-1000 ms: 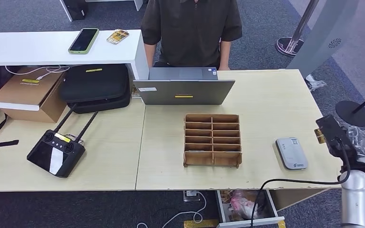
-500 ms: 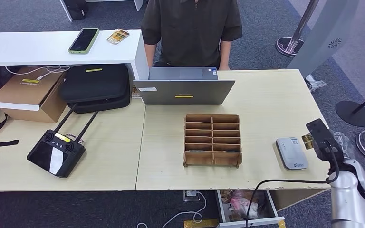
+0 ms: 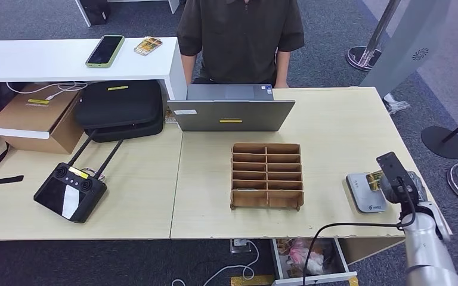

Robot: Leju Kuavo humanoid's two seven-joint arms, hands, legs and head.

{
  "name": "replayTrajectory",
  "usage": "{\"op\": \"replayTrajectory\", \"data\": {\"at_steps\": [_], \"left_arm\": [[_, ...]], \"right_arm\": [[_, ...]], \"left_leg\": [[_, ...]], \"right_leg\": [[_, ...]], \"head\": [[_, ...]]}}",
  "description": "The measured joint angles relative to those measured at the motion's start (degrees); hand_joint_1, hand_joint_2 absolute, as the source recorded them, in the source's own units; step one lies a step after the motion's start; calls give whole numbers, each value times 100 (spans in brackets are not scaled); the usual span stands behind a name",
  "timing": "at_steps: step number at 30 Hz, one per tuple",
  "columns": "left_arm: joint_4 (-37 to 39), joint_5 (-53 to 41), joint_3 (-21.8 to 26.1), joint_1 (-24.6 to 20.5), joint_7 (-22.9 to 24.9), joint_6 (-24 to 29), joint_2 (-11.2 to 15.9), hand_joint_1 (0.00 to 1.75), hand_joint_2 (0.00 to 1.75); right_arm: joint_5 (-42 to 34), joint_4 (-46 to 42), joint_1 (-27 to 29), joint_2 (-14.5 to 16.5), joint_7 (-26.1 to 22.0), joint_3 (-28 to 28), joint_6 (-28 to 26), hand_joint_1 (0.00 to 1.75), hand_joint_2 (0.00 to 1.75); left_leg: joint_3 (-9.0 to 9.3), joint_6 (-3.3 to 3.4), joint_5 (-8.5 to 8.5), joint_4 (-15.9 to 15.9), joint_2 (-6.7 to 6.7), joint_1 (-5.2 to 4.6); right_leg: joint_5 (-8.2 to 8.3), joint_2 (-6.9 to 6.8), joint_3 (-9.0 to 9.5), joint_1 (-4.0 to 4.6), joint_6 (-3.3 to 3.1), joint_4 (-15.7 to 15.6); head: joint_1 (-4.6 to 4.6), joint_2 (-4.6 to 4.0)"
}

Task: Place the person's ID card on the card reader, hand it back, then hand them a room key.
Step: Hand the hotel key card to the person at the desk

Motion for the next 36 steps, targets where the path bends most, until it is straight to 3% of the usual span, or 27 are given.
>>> {"op": "replayTrajectory", "data": {"at_steps": [36], "left_arm": [[0,51,0,0,9,153,-4,0,0]], "right_arm": [[-80,891,-260,-24,-119,166,-132,175,175]], "left_leg": [[7,0,1,1,3,0]], "right_leg": [[1,3,7,1,1,0]], "head": [[0,0]]}}
